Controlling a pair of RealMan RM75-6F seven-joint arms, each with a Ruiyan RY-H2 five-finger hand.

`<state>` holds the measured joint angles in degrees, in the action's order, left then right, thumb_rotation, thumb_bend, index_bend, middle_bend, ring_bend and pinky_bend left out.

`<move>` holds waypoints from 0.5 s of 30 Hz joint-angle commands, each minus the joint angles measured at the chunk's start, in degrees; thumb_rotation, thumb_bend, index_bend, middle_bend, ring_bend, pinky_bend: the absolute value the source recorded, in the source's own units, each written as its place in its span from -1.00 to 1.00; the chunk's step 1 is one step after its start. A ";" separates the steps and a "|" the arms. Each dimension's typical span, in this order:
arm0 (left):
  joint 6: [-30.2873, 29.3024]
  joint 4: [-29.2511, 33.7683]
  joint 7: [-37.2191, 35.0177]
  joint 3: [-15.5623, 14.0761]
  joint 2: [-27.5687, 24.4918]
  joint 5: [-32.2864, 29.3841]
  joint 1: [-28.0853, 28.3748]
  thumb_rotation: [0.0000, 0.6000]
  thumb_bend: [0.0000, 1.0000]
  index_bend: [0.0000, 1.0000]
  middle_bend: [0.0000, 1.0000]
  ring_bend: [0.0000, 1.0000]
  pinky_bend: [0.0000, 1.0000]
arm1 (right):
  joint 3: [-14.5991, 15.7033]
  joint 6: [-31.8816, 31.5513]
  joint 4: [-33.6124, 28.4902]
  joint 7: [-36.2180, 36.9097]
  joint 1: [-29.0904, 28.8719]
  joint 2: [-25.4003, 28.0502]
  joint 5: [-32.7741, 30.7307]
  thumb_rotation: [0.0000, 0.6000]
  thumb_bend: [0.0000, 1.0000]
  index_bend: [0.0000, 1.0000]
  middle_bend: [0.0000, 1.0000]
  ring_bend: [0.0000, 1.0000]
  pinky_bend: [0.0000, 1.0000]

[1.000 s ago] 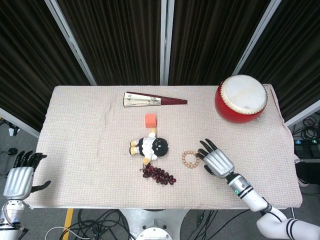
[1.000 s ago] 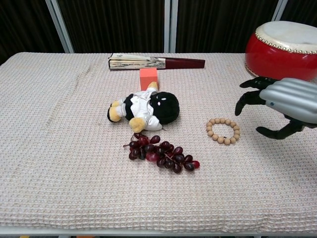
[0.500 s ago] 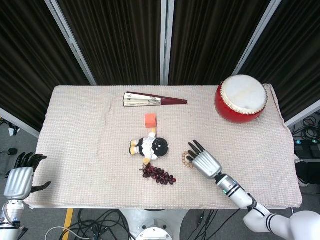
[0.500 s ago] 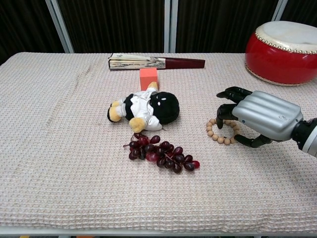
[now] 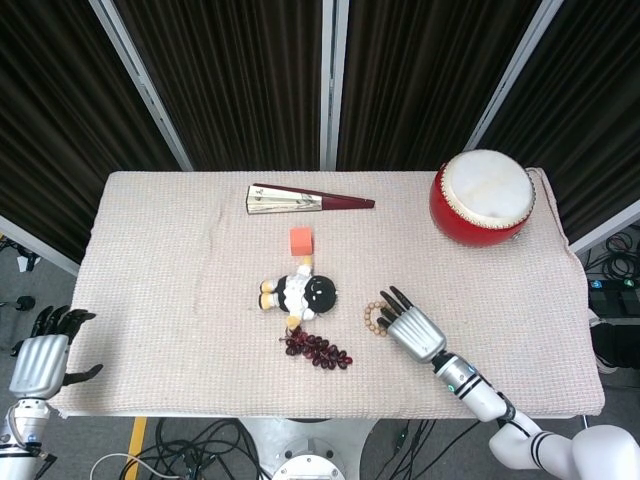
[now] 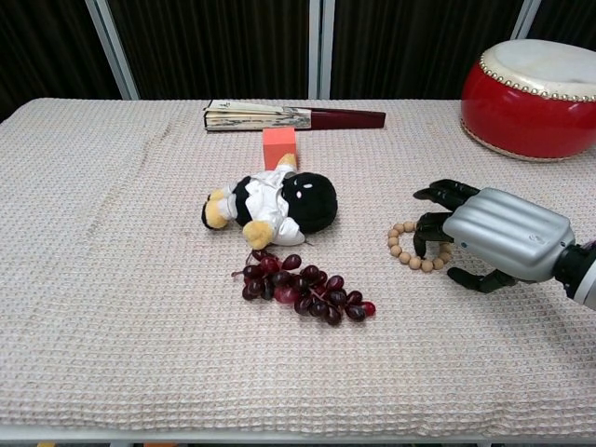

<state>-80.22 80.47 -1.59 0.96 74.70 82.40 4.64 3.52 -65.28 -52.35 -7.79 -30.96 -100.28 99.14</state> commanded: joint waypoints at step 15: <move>0.00 -0.16 -0.78 -0.27 -0.08 0.48 -0.09 1.00 -1.00 -0.54 -0.62 -0.84 -0.91 | -6.52 -3.38 -5.89 26.76 2.65 -0.59 -9.96 1.00 -0.35 0.40 0.01 -0.68 -1.00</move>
<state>-80.22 80.31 -2.37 0.69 74.63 82.87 4.55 1.07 -69.11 -50.93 5.18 -29.79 -102.69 95.48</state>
